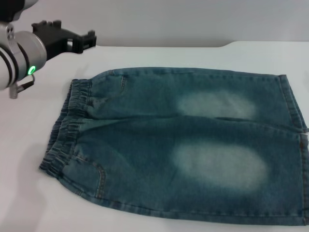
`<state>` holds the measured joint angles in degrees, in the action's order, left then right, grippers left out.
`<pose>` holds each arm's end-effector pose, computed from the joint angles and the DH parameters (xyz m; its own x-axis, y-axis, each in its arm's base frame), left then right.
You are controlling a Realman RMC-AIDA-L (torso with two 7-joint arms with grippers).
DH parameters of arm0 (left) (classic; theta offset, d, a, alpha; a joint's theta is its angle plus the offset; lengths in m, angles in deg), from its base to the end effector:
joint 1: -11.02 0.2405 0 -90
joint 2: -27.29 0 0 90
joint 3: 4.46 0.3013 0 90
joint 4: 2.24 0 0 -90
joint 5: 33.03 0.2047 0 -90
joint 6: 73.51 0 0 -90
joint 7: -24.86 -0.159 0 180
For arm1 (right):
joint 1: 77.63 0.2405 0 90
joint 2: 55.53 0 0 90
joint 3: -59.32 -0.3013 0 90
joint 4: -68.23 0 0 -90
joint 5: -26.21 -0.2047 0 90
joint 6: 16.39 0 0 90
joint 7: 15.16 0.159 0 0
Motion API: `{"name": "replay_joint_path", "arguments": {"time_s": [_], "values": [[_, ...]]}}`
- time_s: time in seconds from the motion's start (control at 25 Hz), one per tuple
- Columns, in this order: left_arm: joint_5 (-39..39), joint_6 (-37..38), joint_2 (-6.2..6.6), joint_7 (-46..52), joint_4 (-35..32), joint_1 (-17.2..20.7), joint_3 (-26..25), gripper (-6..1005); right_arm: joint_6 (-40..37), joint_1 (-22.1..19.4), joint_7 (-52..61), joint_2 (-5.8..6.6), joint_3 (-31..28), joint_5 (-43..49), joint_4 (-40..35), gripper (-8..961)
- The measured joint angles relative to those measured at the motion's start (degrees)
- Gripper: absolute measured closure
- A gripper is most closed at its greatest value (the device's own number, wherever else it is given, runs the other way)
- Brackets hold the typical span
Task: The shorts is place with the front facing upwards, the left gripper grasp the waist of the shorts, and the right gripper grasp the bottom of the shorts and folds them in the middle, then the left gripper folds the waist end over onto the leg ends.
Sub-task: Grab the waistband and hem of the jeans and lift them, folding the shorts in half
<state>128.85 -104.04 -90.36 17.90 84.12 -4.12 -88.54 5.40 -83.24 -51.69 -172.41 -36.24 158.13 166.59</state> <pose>-0.2283 0.4054 0.0022 0.8056 0.3723 0.4609 0.5759 -0.3097 -0.7566 0.2873 0.3304 0.1014 0.7739 -0.2189 -0.5942 -0.6234 -0.0983 -0.7757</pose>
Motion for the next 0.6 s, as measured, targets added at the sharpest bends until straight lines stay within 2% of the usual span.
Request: {"name": "replay_joint_path", "arguments": {"time_s": [0.04, 0.08, 0.24, 0.4, 0.6], "values": [[0.0, 0.0, 0.00, 0.0, 0.0, 0.0, 0.0, 162, 4.4, -0.2, -0.4, -1.57, -2.0, 2.8, 2.4, 369], [0.0, -8.3, -0.03, -1.3, 3.6, -0.5, -1.4, 161, 7.6, -0.4, 0.5, -2.04, -2.9, 4.6, 4.4, 369], [-0.1, -17.6, -0.05, -2.6, 8.1, -0.3, -2.7, 160, 17.0, -0.6, 6.5, -1.58, -5.5, 5.8, 9.2, 370], [0.1, -29.8, 0.01, -3.6, 12.3, -1.9, -4.2, 158, 26.0, -0.2, 10.3, -1.81, -9.3, 5.6, 10.2, 370], [0.0, -40.4, -0.12, -5.8, 14.5, -3.6, -6.7, 157, 38.0, 0.4, 13.7, -1.73, -14.0, 5.6, 11.8, 370]]}}
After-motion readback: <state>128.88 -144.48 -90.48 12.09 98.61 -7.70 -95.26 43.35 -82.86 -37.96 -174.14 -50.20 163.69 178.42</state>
